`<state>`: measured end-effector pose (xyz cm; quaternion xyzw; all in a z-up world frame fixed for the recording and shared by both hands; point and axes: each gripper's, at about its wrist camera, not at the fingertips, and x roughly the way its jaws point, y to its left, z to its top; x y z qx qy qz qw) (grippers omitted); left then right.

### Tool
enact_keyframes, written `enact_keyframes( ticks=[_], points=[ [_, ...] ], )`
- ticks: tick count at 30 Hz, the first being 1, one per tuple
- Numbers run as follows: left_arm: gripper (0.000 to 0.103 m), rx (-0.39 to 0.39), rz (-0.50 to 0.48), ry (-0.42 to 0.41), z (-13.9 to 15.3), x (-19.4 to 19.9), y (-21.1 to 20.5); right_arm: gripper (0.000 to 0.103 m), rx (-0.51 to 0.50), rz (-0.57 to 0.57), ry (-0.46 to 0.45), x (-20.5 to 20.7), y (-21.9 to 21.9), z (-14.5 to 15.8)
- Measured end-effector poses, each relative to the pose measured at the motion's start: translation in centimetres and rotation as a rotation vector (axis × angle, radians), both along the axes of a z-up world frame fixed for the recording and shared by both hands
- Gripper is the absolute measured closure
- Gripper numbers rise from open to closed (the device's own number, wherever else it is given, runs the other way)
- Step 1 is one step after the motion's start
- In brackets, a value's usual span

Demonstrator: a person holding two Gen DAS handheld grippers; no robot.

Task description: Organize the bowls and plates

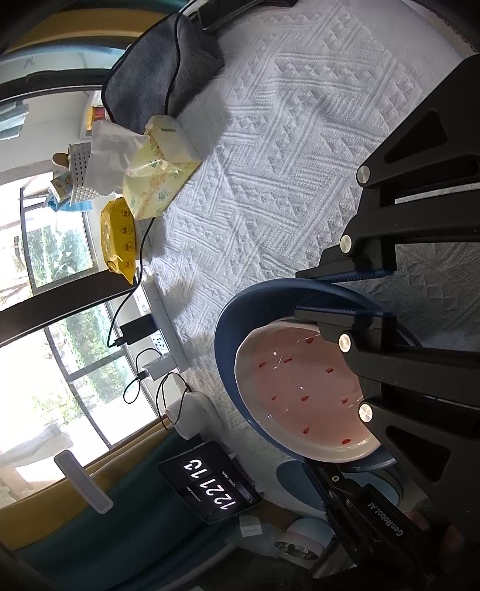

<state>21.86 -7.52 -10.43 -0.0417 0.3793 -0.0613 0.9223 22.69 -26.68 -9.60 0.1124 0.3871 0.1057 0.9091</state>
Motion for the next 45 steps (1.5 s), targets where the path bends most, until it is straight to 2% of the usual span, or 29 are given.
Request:
enact_keyframes(
  ticks=[3, 7, 11, 19, 45],
  points=[
    [0.091, 0.016, -0.001, -0.004, -0.3, 0.3, -0.1, 0.088, -0.013, -0.003, -0.001, 0.0, 0.1, 0.0],
    [0.091, -0.010, -0.011, -0.009, -0.3, 0.4, 0.2, 0.088, -0.011, -0.004, 0.007, 0.2, 0.0, 0.0],
    [0.091, 0.010, -0.017, -0.021, -0.2, 0.3, 0.0, 0.088, -0.006, -0.011, -0.002, 0.0, 0.2, 0.0],
    [0.092, -0.021, -0.030, -0.017, 0.0, 0.1, 0.1, 0.088, -0.017, -0.020, -0.023, -0.2, 0.3, 0.4],
    [0.092, -0.050, -0.007, -0.090, 3.0, -1.5, 2.5, 0.088, -0.012, -0.004, -0.067, -1.3, 2.2, 3.4]
  ],
)
